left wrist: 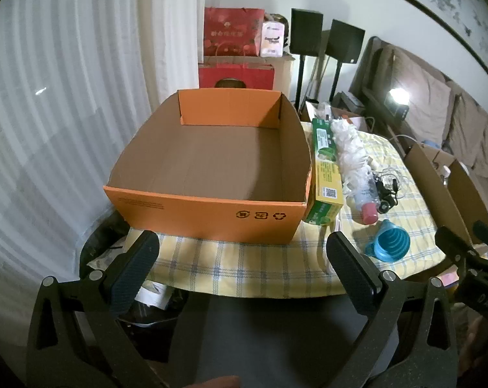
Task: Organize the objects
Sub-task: 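Move the left tool toward the blue collapsible funnel on the table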
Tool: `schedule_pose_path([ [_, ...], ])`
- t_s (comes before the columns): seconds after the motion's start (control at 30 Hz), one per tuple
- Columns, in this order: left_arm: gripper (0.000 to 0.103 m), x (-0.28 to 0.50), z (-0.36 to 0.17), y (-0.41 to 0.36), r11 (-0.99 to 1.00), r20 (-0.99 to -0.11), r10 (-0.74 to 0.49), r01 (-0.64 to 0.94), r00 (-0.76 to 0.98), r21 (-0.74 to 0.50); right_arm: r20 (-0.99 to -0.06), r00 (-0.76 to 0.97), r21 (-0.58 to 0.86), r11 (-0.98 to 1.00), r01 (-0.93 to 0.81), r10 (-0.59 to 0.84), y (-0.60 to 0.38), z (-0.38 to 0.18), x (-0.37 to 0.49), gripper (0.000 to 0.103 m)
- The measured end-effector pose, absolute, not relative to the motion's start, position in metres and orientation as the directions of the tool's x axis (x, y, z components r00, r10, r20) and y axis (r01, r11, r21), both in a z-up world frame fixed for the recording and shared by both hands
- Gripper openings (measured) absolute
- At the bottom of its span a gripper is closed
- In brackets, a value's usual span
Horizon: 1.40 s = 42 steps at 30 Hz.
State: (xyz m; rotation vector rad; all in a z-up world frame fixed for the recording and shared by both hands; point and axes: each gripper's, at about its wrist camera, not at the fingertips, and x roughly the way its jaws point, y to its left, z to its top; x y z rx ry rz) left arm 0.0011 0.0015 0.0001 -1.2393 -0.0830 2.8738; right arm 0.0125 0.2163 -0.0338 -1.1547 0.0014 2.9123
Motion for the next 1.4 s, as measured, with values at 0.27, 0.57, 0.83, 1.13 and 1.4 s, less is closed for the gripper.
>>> schedule_pose_path([
  [0.27,0.103,0.001,0.001,0.003,-0.999,-0.728,0.031,0.010,-0.685,-0.052,-0.682,-0.731,0.001,-1.000,-0.008,0.006,0.216,-0.029,0.014,0.103],
  [0.57,0.103,0.000,0.001,0.003,-0.999,-0.726,0.021,0.013,-0.688,-0.042,-0.682,-0.731,0.002,-1.000,-0.008,0.005,0.216,-0.029,0.014,0.103],
  [0.83,0.103,-0.001,0.001,0.003,-0.999,-0.726,0.023,0.010,-0.687,-0.041,-0.679,-0.735,0.002,-1.000,-0.010,0.006,0.219,-0.027,0.013,0.103],
  [1.13,0.103,-0.008,-0.003,0.007,-0.999,-0.723,0.028,-0.008,-0.690,-0.031,-0.678,-0.735,0.003,-1.000,-0.014,0.008,0.225,-0.030,0.010,0.103],
  [1.4,0.103,-0.016,-0.008,0.014,-0.999,-0.712,0.048,-0.051,-0.700,-0.017,-0.673,-0.739,0.015,-0.999,-0.030,0.012,0.243,-0.032,0.001,0.103],
])
